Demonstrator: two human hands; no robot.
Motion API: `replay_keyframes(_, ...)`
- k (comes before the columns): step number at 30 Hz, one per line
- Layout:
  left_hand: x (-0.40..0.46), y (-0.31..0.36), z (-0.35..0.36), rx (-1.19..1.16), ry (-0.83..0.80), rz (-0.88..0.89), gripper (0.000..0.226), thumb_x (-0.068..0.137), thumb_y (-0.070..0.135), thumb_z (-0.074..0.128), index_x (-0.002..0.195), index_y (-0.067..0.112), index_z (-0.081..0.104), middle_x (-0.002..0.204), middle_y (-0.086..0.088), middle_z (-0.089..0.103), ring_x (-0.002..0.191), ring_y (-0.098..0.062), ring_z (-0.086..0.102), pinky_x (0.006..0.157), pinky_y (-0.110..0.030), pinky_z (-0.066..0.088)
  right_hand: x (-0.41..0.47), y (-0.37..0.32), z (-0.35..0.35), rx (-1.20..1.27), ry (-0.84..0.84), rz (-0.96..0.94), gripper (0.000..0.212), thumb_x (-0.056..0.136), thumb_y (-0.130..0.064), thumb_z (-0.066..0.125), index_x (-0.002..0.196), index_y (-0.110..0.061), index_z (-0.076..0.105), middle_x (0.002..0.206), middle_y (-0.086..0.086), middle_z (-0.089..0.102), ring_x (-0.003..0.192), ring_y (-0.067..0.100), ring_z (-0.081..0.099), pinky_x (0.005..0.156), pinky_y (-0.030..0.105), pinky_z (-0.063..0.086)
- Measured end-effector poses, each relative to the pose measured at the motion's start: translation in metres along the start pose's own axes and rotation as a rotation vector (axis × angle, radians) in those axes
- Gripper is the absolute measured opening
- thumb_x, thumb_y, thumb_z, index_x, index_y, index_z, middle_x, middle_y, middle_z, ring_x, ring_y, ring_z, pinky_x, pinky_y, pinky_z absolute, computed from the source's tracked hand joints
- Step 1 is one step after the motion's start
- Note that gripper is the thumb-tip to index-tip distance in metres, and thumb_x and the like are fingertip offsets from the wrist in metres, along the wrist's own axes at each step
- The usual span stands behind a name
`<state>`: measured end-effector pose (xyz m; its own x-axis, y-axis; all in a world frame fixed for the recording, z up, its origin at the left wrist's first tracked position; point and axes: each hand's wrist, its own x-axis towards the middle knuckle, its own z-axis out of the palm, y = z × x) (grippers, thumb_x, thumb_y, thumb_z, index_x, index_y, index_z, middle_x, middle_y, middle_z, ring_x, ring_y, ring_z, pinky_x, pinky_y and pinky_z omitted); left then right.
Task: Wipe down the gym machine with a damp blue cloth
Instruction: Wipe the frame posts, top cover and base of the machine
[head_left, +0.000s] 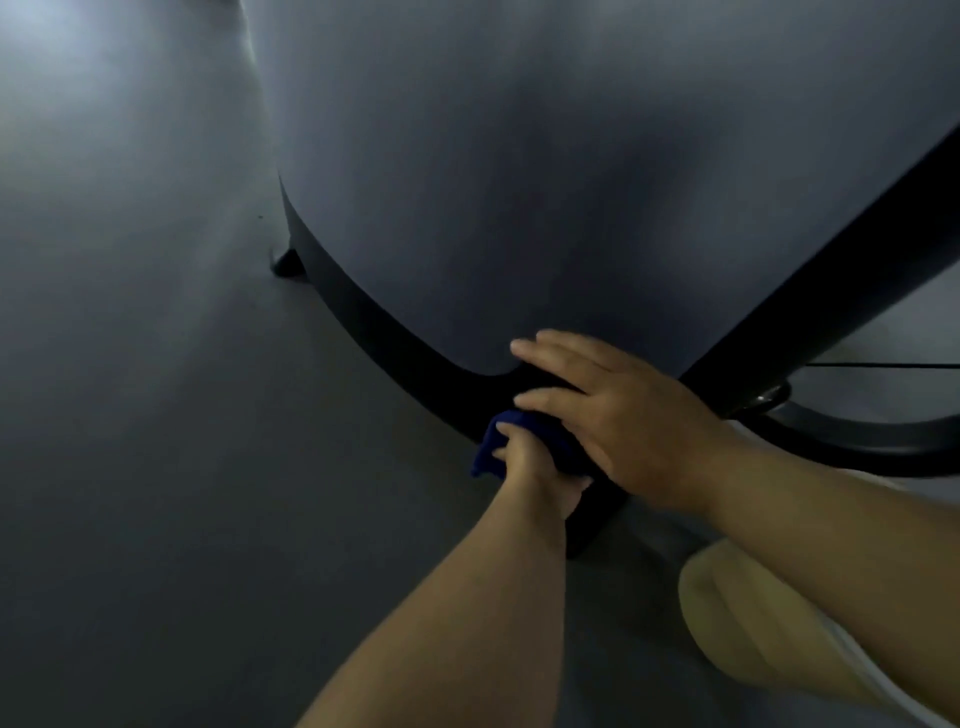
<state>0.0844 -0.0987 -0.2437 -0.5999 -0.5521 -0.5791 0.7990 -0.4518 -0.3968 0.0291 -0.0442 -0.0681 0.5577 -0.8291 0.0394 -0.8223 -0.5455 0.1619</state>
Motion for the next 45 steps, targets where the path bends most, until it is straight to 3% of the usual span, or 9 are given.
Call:
replay_keyframes(3, -0.038, -0.034, 0.026, -0.383, 0.083, -0.058, 0.073, 0.100, 0.049, 0.045, 0.152, 0.003, 0.024, 0.153, -0.024, 0.028, 0.137, -0.042, 0.034, 0.098, -0.051, 0.049, -0.057, -0.005, 0.012, 0.220, 0.141, 0.191, 0.044, 0.090, -0.015, 0.038, 0.125, -0.018, 0.065, 0.145, -0.001, 0.050, 0.133, 0.019, 0.046, 0.104, 0.041, 0.046)
replay_keyframes(10, -0.105, -0.077, 0.057, 0.717, 0.028, -0.007, 0.048, 0.104, 0.009, 0.024, 0.146, 0.021, 0.043, 0.132, -0.001, 0.056, 0.133, -0.031, 0.043, 0.096, -0.043, 0.040, -0.148, -0.027, 0.034, 0.533, 0.458, 0.741, 0.039, 0.090, 0.001, 0.055, 0.118, -0.024, 0.064, 0.125, -0.010, 0.061, 0.122, -0.003, 0.051, 0.104, 0.014, 0.038)
replay_keyframes(16, -0.164, -0.075, 0.046, 1.031, -0.178, -0.111, 0.051, 0.107, 0.029, 0.024, 0.100, 0.005, 0.069, 0.091, -0.016, 0.074, 0.075, -0.023, 0.073, 0.063, -0.034, 0.057, -0.168, -0.031, 0.008, 1.314, 0.472, 1.124, 0.025, 0.095, -0.028, 0.056, 0.117, -0.040, 0.058, 0.123, -0.017, 0.061, 0.110, -0.012, 0.055, 0.098, 0.023, 0.045)
replay_keyframes(21, -0.208, -0.070, 0.035, 1.164, -0.251, -0.130, 0.085, 0.078, 0.081, 0.036, 0.120, 0.016, 0.071, 0.130, -0.013, 0.064, 0.115, -0.029, 0.064, 0.090, -0.045, 0.055, -0.172, -0.027, 0.010, 2.346, 0.060, 1.042, 0.060, 0.086, -0.068, 0.038, 0.136, -0.037, 0.047, 0.134, 0.002, 0.062, 0.120, 0.027, 0.061, 0.097, 0.049, 0.048)
replay_keyframes(25, -0.216, -0.069, 0.015, 1.215, -0.207, -0.115, 0.086, 0.067, 0.046, 0.084, 0.139, 0.011, 0.053, 0.137, -0.020, 0.056, 0.121, -0.033, 0.059, 0.094, -0.050, 0.053, -0.157, -0.043, 0.018, 1.812, 0.155, 0.977, 0.078, 0.075, -0.070, 0.058, 0.143, -0.037, 0.037, 0.144, -0.008, 0.047, 0.124, 0.010, 0.051, 0.099, 0.030, 0.045)
replay_keyframes(30, -0.201, -0.081, 0.004, 1.178, -0.074, 0.101, 0.062, 0.083, 0.002, 0.063, 0.142, -0.001, 0.042, 0.131, -0.024, 0.058, 0.109, -0.030, 0.064, 0.087, -0.038, 0.057, -0.157, -0.062, 0.036, 1.039, 0.209, 0.536, 0.057, 0.071, -0.039, 0.081, 0.118, -0.028, 0.051, 0.122, -0.012, 0.044, 0.109, -0.002, 0.046, 0.086, 0.007, 0.041)
replay_keyframes(35, -0.191, -0.081, 0.002, 1.524, 0.182, 0.189, 0.023, 0.101, 0.011, 0.045, 0.118, 0.020, 0.059, 0.111, -0.007, 0.070, 0.104, -0.024, 0.066, 0.094, -0.042, 0.052, -0.173, -0.026, 0.043, 1.180, 0.094, 0.661, 0.025, 0.092, -0.018, 0.064, 0.108, -0.038, 0.065, 0.099, -0.020, 0.064, 0.089, -0.008, 0.057, 0.079, 0.007, 0.040)
replay_keyframes(39, -0.195, -0.055, 0.012, 2.296, 0.333, 0.440, 0.025, 0.098, 0.006, 0.050, 0.112, 0.020, 0.066, 0.077, 0.000, 0.064, 0.067, -0.011, 0.054, 0.063, -0.022, 0.043, -0.196, 0.007, 0.038, 1.373, 0.225, 0.911, 0.027, 0.098, -0.015, 0.056, 0.110, -0.039, 0.060, 0.109, -0.013, 0.066, 0.102, 0.003, 0.060, 0.082, 0.020, 0.047)
replay_keyframes(45, -0.200, -0.020, 0.029, 2.542, 0.383, 0.862, 0.009, 0.093, 0.015, 0.063, 0.099, 0.022, 0.064, 0.094, -0.004, 0.067, 0.088, -0.023, 0.061, 0.078, -0.031, 0.042, -0.209, 0.023, 0.038, 1.140, 0.123, 0.971, 0.012, 0.096, -0.023, 0.059, 0.106, -0.029, 0.062, 0.099, -0.009, 0.066, 0.093, 0.005, 0.060, 0.070, 0.019, 0.044)
